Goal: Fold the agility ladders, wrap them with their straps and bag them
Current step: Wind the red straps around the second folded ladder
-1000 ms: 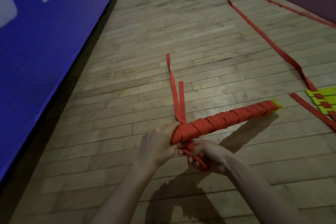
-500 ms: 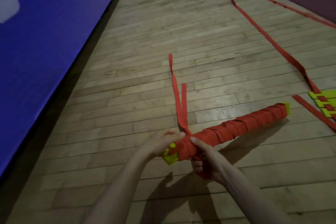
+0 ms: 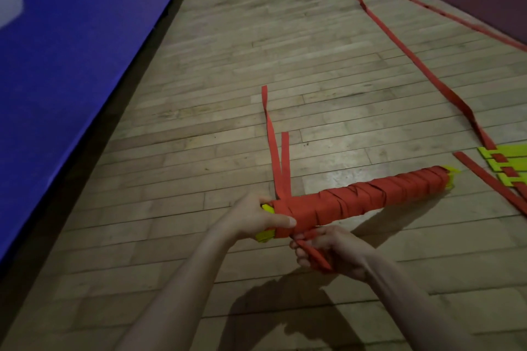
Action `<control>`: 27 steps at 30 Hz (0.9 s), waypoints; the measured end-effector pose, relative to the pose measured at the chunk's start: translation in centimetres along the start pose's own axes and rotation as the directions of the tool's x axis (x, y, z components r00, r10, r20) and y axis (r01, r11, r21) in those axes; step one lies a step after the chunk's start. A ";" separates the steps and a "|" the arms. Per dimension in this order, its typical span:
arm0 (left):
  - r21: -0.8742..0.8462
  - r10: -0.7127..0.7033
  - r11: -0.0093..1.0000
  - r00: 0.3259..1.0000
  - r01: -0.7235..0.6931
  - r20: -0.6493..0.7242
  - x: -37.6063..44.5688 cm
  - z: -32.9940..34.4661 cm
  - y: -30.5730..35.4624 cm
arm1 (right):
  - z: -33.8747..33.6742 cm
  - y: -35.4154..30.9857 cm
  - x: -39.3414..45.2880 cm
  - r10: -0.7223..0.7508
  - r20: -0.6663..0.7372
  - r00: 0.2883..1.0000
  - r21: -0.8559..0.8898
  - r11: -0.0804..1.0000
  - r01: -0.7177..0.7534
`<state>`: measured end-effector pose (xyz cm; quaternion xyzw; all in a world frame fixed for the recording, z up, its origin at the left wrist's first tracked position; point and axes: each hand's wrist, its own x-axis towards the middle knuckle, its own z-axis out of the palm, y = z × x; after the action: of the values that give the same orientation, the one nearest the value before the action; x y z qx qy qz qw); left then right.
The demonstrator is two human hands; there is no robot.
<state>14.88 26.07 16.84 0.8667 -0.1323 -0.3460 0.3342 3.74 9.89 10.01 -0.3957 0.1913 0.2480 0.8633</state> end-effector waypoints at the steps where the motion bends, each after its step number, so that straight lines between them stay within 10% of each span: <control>1: 0.048 0.011 0.999 1.000 -0.010 -0.028 0.0 -0.1 0.1 | 0.2 -0.3 0.1 0.012 0.010 1.000 -0.015 1.000 -0.012; 6: 0.201 0.144 0.972 0.985 -0.122 -0.099 -0.2 -0.4 0.5 | 0.7 -1.0 -0.1 -0.018 0.061 0.998 -0.315 0.948 0.037; 12: 0.586 0.414 0.772 0.894 -0.246 -0.169 0.1 0.8 -1.1 | 0.8 -0.5 -0.6 -0.072 -0.005 0.997 -0.282 0.957 0.068; 20: 0.891 0.900 0.317 0.401 -0.325 -0.174 -0.6 4.4 -5.2 | 1.6 0.3 0.5 -0.039 -0.204 0.978 0.067 0.996 0.053; 23: 0.823 0.847 0.395 0.509 -0.409 -0.153 -0.9 4.7 -6.4 | 1.9 0.8 1.1 -0.041 -0.283 0.958 0.035 0.998 0.053; 27: 0.143 0.233 0.968 0.951 -0.207 -0.202 -1.7 3.2 -3.4 | 1.1 2.3 1.3 -0.020 -0.236 0.971 0.052 0.998 0.033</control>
<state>11.47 27.84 13.72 0.8975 -0.2115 -0.2011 0.3306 3.63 12.35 8.64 -0.4008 0.2941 0.1824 0.8483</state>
